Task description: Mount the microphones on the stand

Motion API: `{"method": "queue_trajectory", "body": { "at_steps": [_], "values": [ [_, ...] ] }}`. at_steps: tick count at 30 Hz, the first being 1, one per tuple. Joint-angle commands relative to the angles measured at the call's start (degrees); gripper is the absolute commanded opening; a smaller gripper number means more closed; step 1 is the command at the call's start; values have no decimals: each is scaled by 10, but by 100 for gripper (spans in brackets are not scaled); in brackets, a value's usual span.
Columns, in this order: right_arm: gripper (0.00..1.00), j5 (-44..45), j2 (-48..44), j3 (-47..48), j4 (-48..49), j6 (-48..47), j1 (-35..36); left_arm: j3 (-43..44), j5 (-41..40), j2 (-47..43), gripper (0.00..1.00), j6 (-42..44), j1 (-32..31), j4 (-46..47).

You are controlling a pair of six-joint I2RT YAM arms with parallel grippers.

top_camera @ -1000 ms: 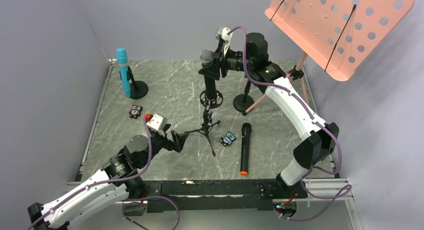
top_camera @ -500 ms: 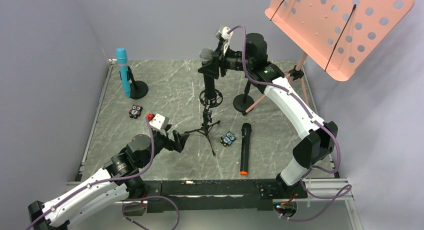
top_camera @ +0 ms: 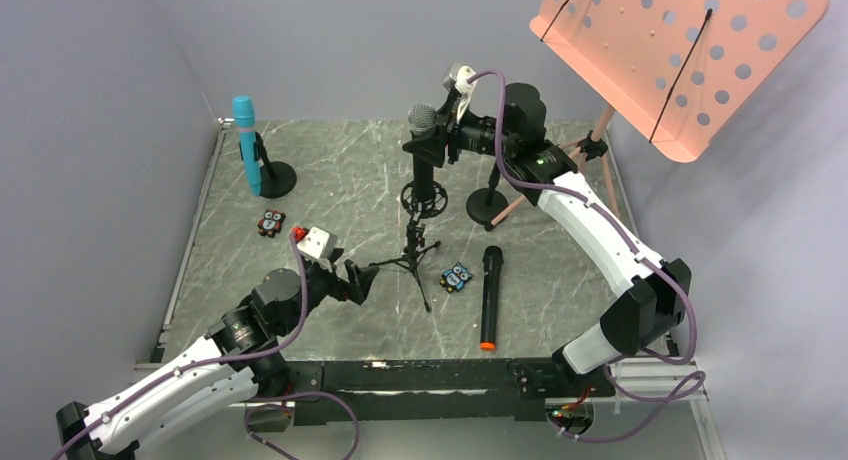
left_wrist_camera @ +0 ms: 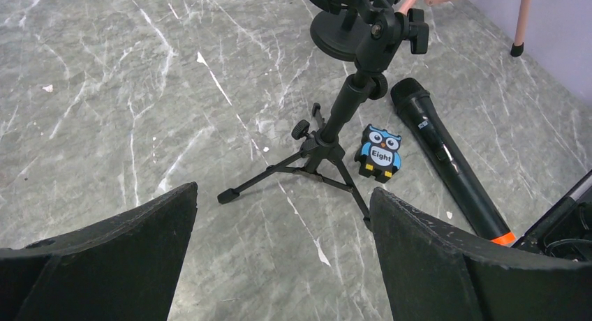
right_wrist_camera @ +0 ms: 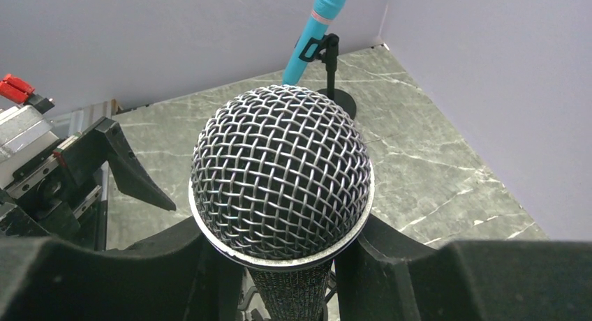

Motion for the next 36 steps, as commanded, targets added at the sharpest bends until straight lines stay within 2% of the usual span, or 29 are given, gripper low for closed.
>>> {"method": "queue_trajectory", "body": {
  "at_steps": [1, 17, 27, 36],
  "values": [
    [6, 0, -28, -28, 0, -6, -2, 2, 10, 1, 97, -10, 1, 31],
    [8, -1, -55, -124, 54, -1, -2, 0, 14, 3, 97, -17, 2, 38],
    [9, -47, -63, -226, 130, 4, -2, 0, 16, 8, 97, -17, 1, 44],
    [10, -60, -55, -272, 148, -16, -1, -8, 16, 7, 97, -19, 2, 47]
  ]
}}
